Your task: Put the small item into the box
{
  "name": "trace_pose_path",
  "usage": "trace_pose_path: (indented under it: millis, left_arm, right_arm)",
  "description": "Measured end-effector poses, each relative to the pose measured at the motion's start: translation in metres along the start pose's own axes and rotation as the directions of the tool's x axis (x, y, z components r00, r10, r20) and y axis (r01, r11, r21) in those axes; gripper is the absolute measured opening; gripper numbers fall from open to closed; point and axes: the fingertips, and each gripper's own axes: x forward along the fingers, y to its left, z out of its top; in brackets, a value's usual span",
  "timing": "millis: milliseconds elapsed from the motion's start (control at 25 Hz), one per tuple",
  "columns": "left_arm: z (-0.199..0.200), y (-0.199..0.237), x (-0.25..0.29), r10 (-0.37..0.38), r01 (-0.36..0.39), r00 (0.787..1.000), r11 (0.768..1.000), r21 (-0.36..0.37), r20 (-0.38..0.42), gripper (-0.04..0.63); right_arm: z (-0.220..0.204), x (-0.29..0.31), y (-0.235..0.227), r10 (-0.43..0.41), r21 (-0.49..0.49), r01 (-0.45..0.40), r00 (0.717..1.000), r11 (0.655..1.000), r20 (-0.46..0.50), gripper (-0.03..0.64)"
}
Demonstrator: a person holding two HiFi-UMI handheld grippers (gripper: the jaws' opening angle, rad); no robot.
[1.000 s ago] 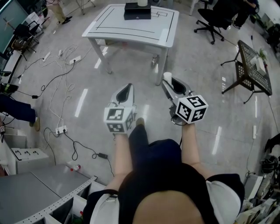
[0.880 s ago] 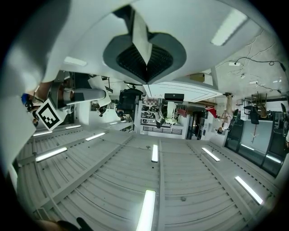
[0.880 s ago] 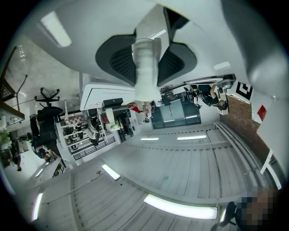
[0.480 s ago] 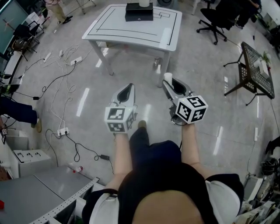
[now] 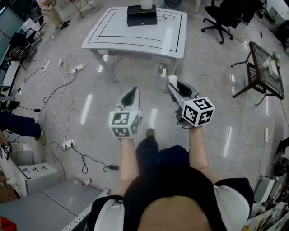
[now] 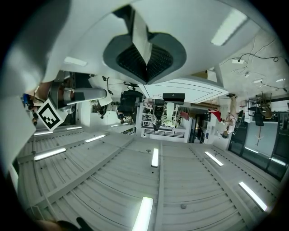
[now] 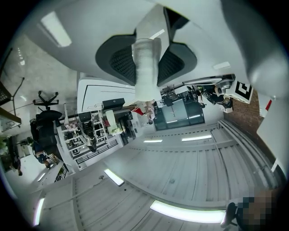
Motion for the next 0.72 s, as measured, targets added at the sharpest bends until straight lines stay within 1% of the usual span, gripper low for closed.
trace_pose_path:
  millis: [400, 720]
  left_arm:
    - [0.023, 0.040, 0.040, -0.035, 0.034, 0.999, 0.999, 0.018, 0.010, 0.008]
    - [0.027, 0.063, 0.057, -0.058, 0.057, 0.998, 0.998, 0.031, 0.010, 0.008]
  right_arm:
    - [0.024, 0.044, -0.014, -0.037, 0.004, 0.037, 0.999, 0.999, 0.023, 0.141]
    - [0.025, 0.073, -0.015, -0.052, -0.011, 0.053, 0.998, 0.999, 0.020, 0.141]
